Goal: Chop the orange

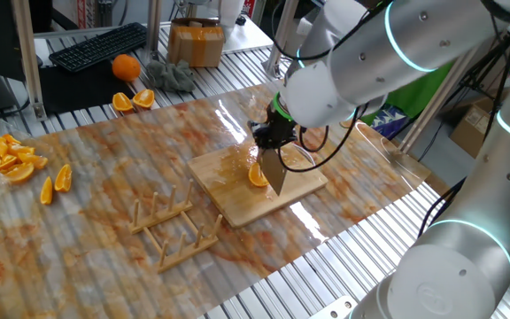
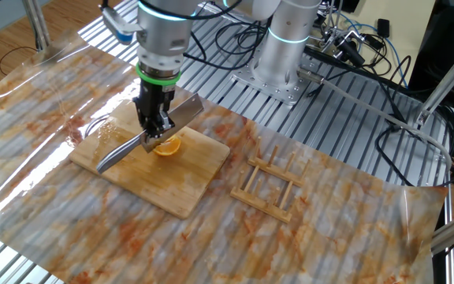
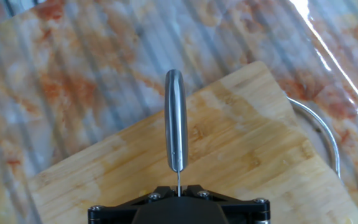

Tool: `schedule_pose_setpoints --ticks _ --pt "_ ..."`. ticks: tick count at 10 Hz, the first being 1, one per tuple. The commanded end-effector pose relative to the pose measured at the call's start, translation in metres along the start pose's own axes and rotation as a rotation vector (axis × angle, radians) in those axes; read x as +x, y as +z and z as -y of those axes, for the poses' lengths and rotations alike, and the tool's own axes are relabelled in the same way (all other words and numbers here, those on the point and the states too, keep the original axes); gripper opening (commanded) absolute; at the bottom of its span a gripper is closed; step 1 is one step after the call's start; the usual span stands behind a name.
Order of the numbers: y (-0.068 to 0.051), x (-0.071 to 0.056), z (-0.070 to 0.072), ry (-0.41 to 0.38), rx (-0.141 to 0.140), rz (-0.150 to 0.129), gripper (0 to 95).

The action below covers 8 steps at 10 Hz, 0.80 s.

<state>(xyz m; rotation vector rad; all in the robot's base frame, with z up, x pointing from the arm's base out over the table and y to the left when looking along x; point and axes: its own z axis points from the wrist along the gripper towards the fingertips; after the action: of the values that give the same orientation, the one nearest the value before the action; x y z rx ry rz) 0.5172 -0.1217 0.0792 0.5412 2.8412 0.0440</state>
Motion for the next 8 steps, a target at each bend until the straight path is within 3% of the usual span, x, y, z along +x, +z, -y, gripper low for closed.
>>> schedule_pose_setpoints --ticks 1,2,5,8 --pt "-0.001 -0.002 0.002 -0.011 -0.004 0.052 0.0" --pt "-0.003 -0.002 0.003 -0.014 -0.008 0.073 0.0" --pt "-0.01 0.0 0.002 -0.015 0.012 0.019 0.0" --pt "-0.015 0.008 -0.001 -0.006 0.019 0.001 0.0"
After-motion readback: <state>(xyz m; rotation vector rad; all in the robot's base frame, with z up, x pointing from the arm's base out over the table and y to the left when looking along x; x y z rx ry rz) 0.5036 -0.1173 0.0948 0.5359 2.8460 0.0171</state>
